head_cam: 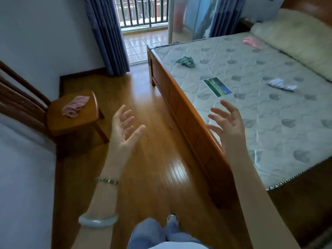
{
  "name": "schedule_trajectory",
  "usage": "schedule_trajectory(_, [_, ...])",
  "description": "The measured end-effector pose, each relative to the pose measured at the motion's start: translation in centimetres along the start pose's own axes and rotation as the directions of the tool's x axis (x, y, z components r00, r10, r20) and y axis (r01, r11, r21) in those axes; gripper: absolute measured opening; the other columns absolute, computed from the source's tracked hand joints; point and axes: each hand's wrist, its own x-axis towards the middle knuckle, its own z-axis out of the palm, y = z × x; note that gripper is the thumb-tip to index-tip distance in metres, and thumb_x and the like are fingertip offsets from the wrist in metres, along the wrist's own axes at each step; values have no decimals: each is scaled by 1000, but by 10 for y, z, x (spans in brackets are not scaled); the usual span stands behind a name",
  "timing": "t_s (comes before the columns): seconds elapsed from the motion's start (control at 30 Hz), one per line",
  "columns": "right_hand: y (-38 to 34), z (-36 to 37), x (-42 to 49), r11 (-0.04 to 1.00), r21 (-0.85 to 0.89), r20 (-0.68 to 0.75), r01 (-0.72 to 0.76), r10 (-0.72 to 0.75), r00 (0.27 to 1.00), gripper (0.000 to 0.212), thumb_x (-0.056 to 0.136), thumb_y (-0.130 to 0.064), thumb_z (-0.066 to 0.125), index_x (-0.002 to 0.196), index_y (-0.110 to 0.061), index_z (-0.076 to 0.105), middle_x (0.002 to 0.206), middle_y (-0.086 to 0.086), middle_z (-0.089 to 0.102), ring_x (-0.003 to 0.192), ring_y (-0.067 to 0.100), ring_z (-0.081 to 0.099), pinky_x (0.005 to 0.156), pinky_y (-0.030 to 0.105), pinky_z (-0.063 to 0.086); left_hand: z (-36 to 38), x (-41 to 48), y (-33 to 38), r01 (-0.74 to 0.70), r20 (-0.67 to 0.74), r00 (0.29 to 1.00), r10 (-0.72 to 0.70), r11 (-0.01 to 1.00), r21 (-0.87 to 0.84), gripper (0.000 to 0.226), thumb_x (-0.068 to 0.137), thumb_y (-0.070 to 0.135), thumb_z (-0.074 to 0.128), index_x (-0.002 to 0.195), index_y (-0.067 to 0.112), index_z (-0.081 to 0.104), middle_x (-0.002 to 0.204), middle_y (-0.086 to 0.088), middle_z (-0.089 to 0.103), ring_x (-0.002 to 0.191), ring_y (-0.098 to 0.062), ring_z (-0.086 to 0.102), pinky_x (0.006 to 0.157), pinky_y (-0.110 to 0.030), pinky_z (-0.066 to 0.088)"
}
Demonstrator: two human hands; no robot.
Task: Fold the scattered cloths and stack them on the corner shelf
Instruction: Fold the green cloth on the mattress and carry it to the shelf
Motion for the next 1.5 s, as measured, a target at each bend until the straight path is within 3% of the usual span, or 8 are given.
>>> schedule_trajectory(0.1, [8, 19, 63, 1000, 27, 11, -9, 9, 1000, 37, 94, -12, 56, 126, -29, 50, 114, -2, 61, 108, 17, 63, 85, 32, 56, 6, 60, -2, -9, -28, 1000, 9, 1000, 9, 76, 79, 50, 63, 144, 38, 26, 144, 15, 39, 129, -2, 43, 109, -34, 39])
schedule_trajectory(0.27, [33, 60, 159, 999, 27, 53, -22, 21, 998, 34, 94, -10, 55, 119, -33, 52, 114, 1, 61, 109, 20, 62, 83, 32, 55, 2, 159, -26, -1, -68, 998, 3, 1000, 30, 80, 73, 60, 61, 141, 39, 26, 145, 12, 38, 130, -5, 42, 109, -34, 39])
schedule_trajectory(0.37, [52, 92, 221, 999, 20, 30, -29, 29, 999, 34, 94, -12, 56, 116, -38, 53, 115, 1, 61, 110, 20, 62, 83, 32, 55, -4, 229, -49, 4, -76, 997, -2, 1000, 24, 75, 77, 53, 63, 142, 39, 27, 144, 12, 39, 129, -2, 43, 110, -36, 39])
schedule_trajectory(0.7, [69, 210, 415, 999, 44, -41, -15, 17, 999, 33, 93, -11, 56, 116, -36, 54, 116, 4, 60, 111, 22, 61, 86, 36, 55, -31, 467, -76, -11, -2, 1000, 11, 998, 56, 76, 78, 50, 61, 144, 35, 28, 145, 13, 39, 128, -1, 43, 108, -31, 40])
schedule_trajectory(1.1, [121, 285, 632, 999, 30, -85, -39, 42, 995, 37, 94, -11, 54, 125, -31, 50, 118, 2, 60, 110, 19, 61, 86, 33, 55, -19, 698, -135, 28, -6, 1000, -27, 993, 117, 77, 77, 50, 61, 144, 32, 29, 146, 9, 40, 130, -8, 44, 104, -30, 42])
schedule_trajectory(1.37, [133, 306, 799, 1000, 27, -150, -13, 17, 988, 35, 90, -19, 57, 118, -41, 51, 116, 0, 58, 112, 23, 60, 89, 37, 54, 22, 885, -135, -19, 116, 993, 2, 990, 138, 74, 78, 49, 66, 141, 33, 32, 146, 8, 40, 128, -7, 44, 103, -27, 42])
schedule_trajectory(1.5, [136, 306, 854, 1000, -6, -151, -23, 22, 988, 36, 86, -26, 57, 116, -43, 51, 118, 0, 58, 111, 20, 60, 89, 37, 54, 46, 953, -131, -69, 190, 981, 42, 988, 136, 58, 81, 41, 63, 134, 28, 42, 138, 9, 47, 122, -3, 48, 100, -23, 44])
